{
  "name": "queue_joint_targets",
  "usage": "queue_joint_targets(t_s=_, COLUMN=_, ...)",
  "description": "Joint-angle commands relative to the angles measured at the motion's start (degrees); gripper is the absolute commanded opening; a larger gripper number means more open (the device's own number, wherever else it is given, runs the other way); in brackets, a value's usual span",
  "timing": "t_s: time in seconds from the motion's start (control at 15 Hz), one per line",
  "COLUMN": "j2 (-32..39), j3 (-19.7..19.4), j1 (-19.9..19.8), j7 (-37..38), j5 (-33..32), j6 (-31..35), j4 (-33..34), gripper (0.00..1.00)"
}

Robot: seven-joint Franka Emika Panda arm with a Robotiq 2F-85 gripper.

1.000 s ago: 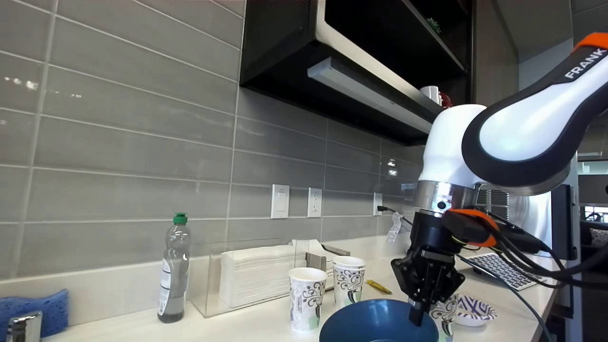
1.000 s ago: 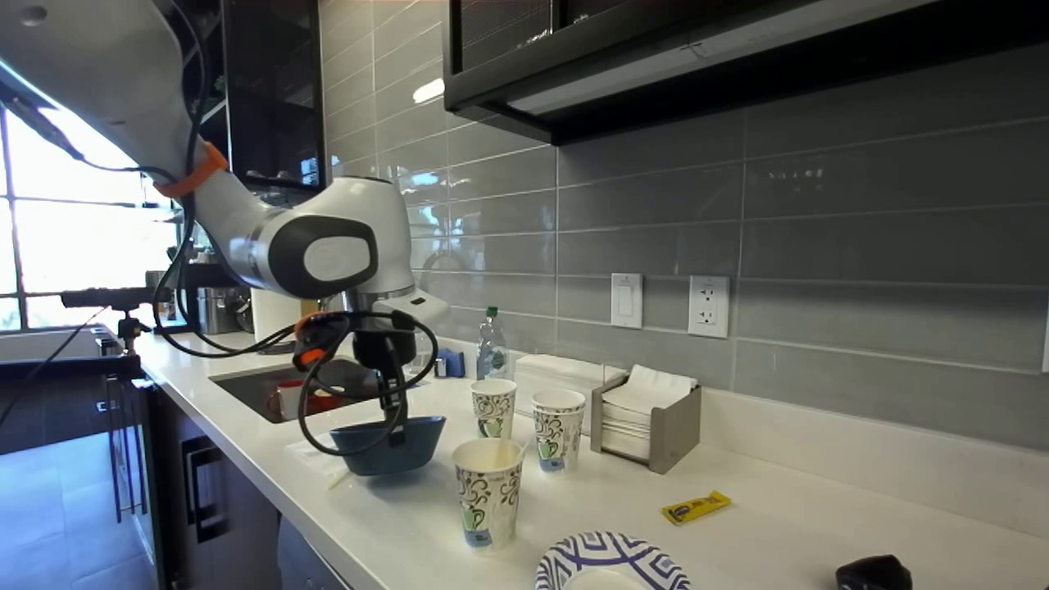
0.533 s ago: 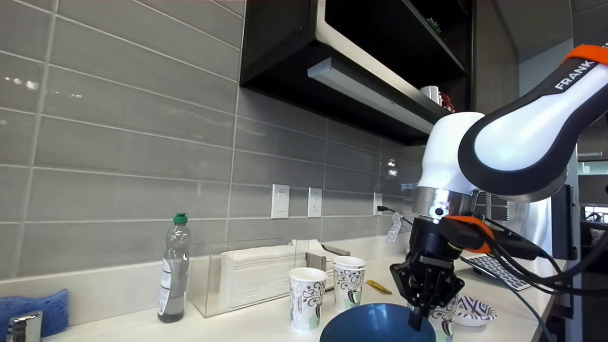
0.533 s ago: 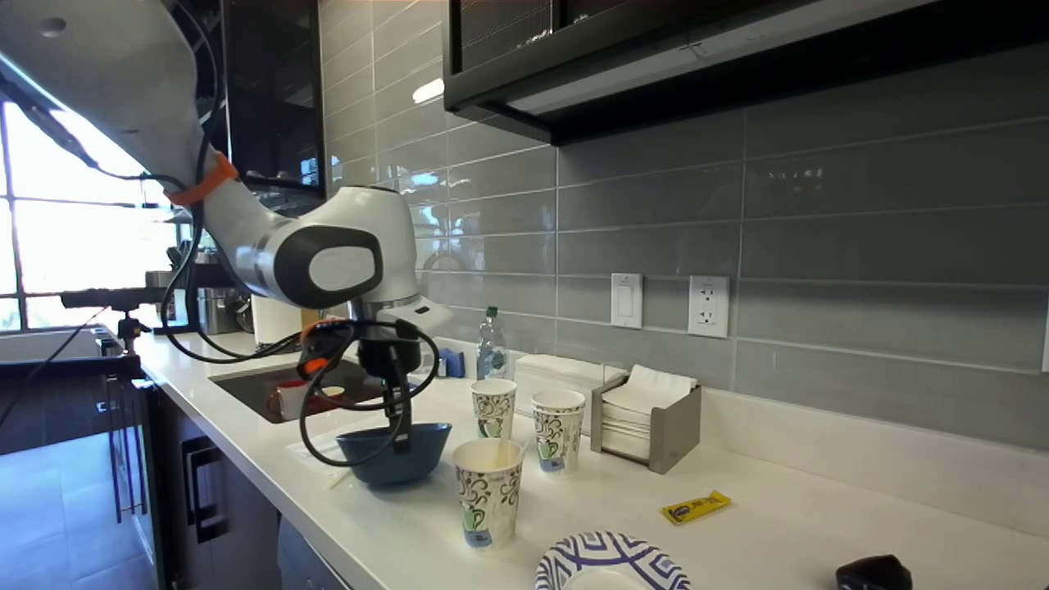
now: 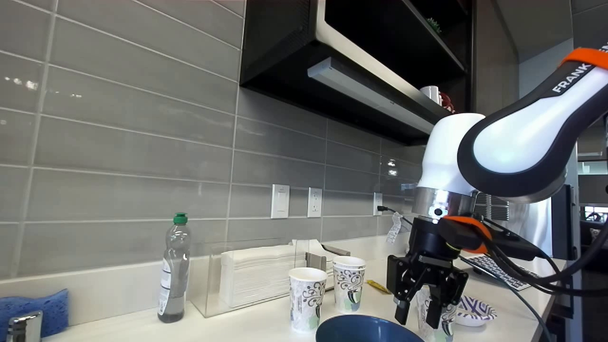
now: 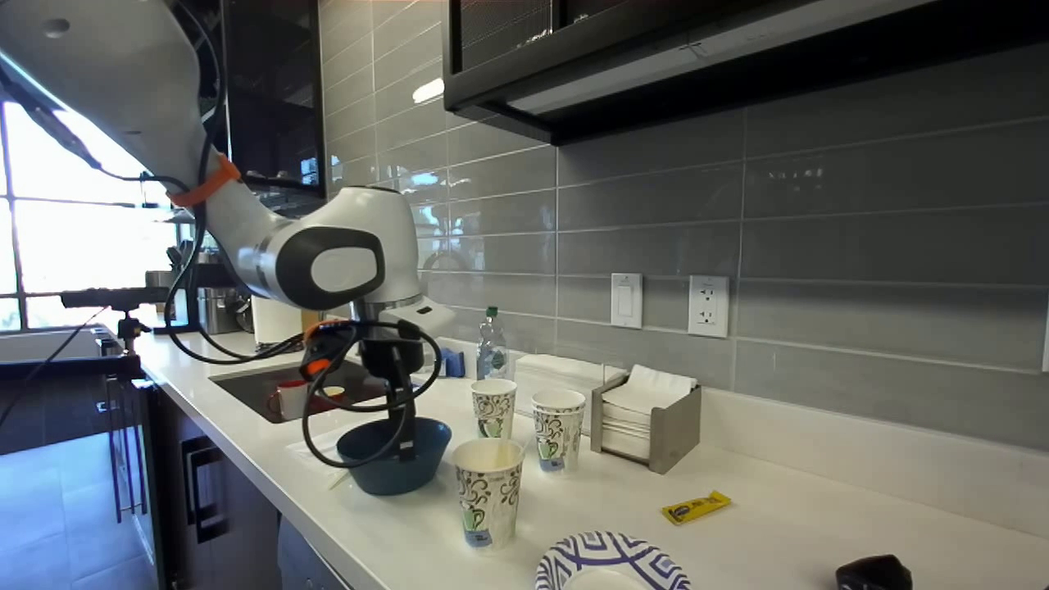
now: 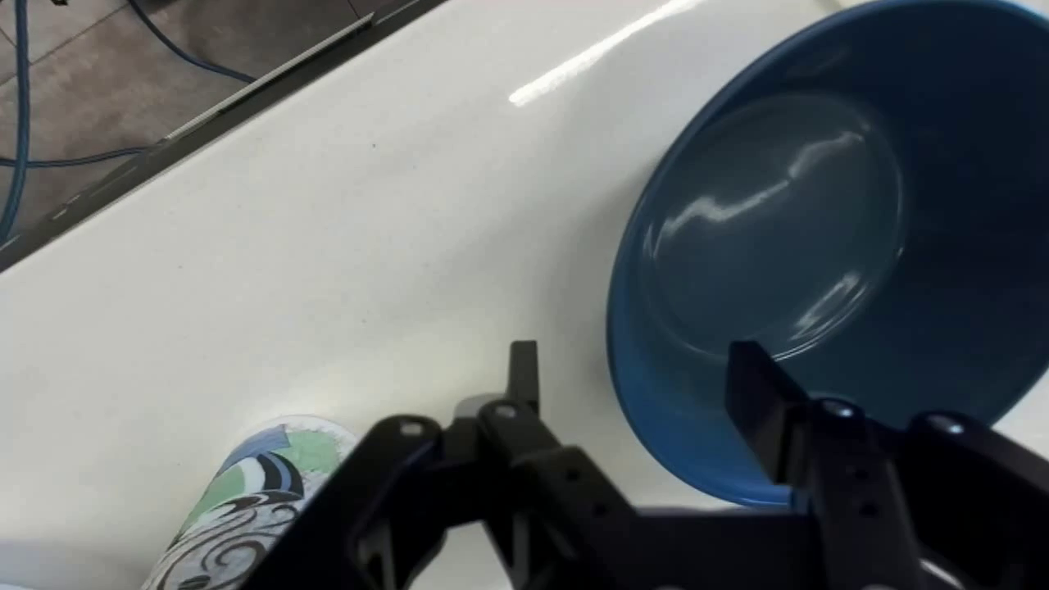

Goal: Pour the beans in the blue bowl into the coffee cup

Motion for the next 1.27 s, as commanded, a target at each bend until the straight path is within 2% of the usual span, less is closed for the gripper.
queue_joint_targets(t_s=0.0, j2=-3.6, j3=2.1, j1=-2.4, j7=2.6, j5=-3.4, j6=-1.3, j4=0.0, gripper=0.93)
queue_joint_targets(t_s=0.07, j2=-5.3, j3=2.6, j1=-2.7, j7=3.0, j5=-4.2, j6=-3.3, j4=0.8, gripper=1.0)
queue_joint_targets(t_s=0.27, j2=-9.8, j3=4.9, j1=-4.0, j7=4.7, j5=-9.1, j6=-10.7, j4=3.5, gripper=1.0)
queue_joint_targets(t_s=0.6, j2=-15.9, j3=8.1, j1=-1.6, j7=2.6, j5=-11.0, j6=-20.7, j4=12.3, gripper=1.0)
queue_joint_targets(t_s=0.87, j2=-16.4, j3=10.2, j1=-0.3, j7=0.4, j5=-11.0, j6=-22.4, j4=17.9, gripper=1.0)
queue_joint_targets(t_s=0.93, j2=-16.7, j3=9.7, j1=-0.6, j7=1.5, j5=-9.8, j6=-20.6, j4=15.4, gripper=1.0)
queue_joint_targets(t_s=1.2, j2=-16.7, j3=10.3, j1=-0.4, j7=0.9, j5=-9.9, j6=-21.4, j4=17.1, gripper=1.0)
